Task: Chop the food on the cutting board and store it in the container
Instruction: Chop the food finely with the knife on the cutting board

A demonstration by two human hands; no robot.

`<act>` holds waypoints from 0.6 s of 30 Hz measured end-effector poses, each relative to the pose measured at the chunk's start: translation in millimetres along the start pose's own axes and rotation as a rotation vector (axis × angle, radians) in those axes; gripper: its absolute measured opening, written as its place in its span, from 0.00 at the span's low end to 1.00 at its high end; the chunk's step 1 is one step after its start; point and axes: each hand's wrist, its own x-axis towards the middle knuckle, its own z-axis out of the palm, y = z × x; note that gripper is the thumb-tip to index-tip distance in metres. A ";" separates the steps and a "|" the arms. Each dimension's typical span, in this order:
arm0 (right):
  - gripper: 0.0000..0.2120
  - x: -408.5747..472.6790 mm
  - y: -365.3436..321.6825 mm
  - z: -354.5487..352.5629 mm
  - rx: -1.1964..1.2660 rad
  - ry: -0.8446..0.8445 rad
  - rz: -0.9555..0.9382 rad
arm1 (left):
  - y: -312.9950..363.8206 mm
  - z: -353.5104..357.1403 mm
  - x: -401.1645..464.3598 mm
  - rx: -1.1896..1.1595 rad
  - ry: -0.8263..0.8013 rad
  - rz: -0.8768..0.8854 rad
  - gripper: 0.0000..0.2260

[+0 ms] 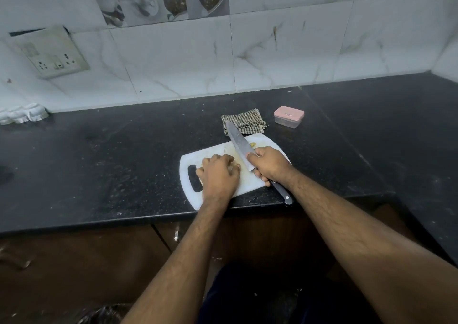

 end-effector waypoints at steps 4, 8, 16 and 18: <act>0.12 -0.2 -5.7 1.8 -0.113 0.004 0.005 | -0.4 -2.4 2.3 -0.048 -0.029 -0.047 0.10; 0.11 -0.4 -9.4 3.9 -0.232 0.019 -0.014 | 2.8 -3.5 1.1 -0.009 -0.025 -0.038 0.10; 0.14 -6.6 -15.7 6.8 -0.393 0.048 -0.038 | 1.9 -3.6 0.6 -0.043 -0.008 -0.038 0.09; 0.14 -8.8 -16.5 7.3 -0.398 0.052 -0.048 | 1.2 -3.2 0.4 -0.044 -0.006 -0.038 0.09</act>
